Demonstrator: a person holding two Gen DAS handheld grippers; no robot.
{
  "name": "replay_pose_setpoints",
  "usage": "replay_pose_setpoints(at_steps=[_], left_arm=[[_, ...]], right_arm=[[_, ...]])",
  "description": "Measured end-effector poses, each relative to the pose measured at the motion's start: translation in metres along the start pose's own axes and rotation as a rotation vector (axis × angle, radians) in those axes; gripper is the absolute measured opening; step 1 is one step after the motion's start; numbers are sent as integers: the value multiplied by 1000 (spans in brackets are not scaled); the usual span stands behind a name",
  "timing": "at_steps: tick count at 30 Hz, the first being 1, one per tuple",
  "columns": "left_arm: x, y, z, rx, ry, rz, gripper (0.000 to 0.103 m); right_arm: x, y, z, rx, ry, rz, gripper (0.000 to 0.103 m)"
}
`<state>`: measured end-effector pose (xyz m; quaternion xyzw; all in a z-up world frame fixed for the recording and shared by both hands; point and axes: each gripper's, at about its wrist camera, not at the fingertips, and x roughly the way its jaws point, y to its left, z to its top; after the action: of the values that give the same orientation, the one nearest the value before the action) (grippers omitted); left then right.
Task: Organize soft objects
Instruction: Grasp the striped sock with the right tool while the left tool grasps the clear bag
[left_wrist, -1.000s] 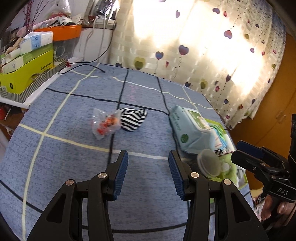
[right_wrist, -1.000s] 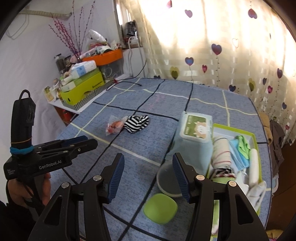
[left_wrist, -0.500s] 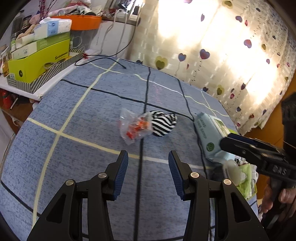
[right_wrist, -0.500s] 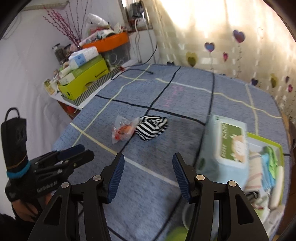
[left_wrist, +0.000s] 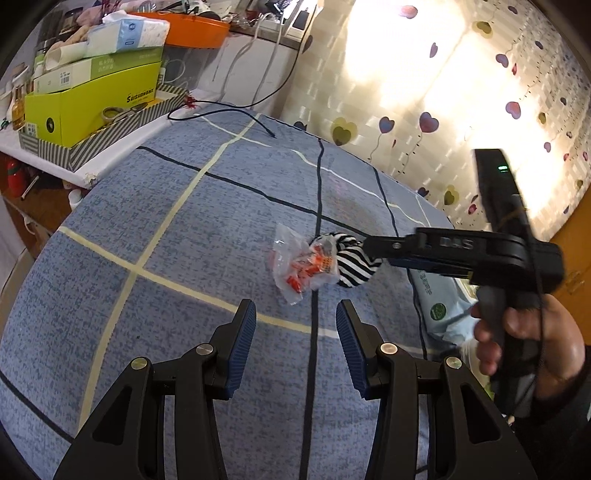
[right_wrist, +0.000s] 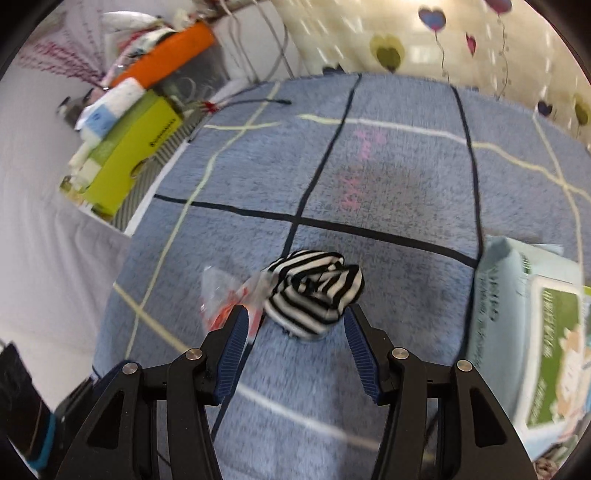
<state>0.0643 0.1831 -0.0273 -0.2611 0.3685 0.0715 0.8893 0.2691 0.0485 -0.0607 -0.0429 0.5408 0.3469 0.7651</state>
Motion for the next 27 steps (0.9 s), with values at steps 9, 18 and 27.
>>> replay_pose_setpoints(at_steps=[9, 18, 27], left_arm=[[10, 0, 11, 3, 11, 0, 47], [38, -19, 25, 61, 61, 12, 47], [80, -35, 34, 112, 123, 39, 47]], right_arm=[[33, -10, 12, 11, 52, -30, 15], [-11, -5, 2, -81, -47, -11, 11], [-37, -11, -8, -81, -91, 28, 11]])
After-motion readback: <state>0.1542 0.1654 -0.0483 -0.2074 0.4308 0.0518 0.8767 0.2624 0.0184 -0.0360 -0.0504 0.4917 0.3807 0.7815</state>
